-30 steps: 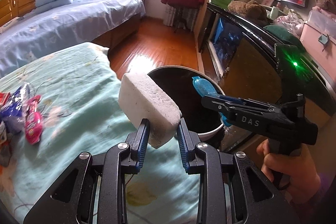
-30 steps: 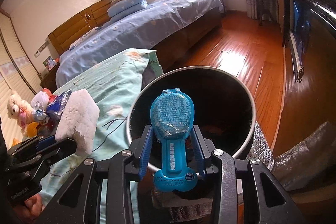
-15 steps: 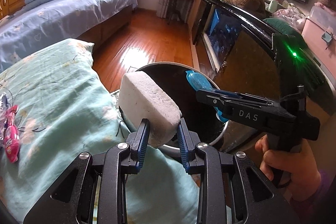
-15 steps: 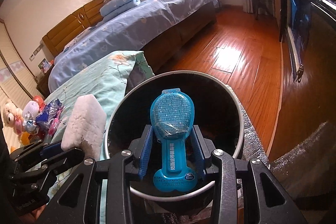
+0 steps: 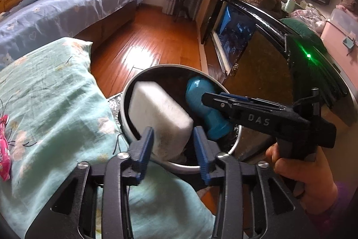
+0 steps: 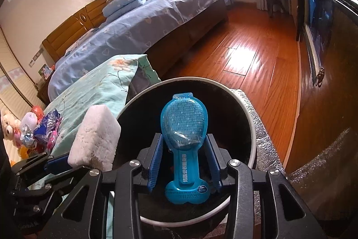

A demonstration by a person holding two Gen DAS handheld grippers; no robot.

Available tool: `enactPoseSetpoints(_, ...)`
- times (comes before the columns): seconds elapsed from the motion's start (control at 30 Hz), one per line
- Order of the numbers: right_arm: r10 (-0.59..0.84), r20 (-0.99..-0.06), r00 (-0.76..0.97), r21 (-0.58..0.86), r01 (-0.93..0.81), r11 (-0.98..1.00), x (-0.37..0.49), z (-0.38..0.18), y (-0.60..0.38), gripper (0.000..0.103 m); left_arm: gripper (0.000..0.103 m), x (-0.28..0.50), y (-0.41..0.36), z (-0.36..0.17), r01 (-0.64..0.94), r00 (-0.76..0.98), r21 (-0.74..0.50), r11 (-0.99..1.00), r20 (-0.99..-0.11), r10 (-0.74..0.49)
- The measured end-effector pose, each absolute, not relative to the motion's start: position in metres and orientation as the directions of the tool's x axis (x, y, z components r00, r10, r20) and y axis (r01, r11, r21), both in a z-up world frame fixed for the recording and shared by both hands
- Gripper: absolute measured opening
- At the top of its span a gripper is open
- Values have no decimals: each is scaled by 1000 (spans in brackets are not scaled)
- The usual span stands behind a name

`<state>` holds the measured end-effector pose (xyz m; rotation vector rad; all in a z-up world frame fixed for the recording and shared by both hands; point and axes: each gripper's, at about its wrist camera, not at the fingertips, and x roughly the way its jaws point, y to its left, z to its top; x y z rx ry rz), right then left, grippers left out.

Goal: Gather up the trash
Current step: 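Open both grippers to drop the hairbrush and foam block into the bin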

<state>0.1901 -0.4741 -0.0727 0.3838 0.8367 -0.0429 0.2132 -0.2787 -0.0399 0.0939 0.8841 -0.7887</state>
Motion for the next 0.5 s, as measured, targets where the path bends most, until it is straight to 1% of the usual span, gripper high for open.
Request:
enactPoseSetpoints(0.07, 108, -729, 676, 319, 196, 927, 190, -72, -476, 53, 52, 213, -275, -40, 644, 383, -242, 726, -719, -580)
enactPoseSetpoints(0.1, 108, -726, 679, 323, 198, 926, 189, -71, -477, 56, 56, 213, -274, -40, 640, 386, -244, 729, -718, -579)
enactPoseSetpoints(0.17, 110, -718, 687, 331, 198, 923, 187, -70, -477, 63, 59, 212, -268, -40, 629, 396, -242, 739, -718, -573)
enactPoseSetpoints(0.27, 116, -710, 695, 340, 194, 920, 183, -67, -474, 67, 60, 208, -257, -41, 612, 415, -239, 754, -714, -564)
enactPoseSetpoints(0.37, 126, -698, 705, 351, 183, 918, 178, -64, -467, 77, 61, 202, -242, -41, 584, 443, -231, 778, -713, -544)
enactPoseSetpoints(0.5, 151, -691, 707, 364, 159, 918, 174, -62, -451, 77, 64, 194, -210, -45, 526, 483, -229, 819, -712, -509)
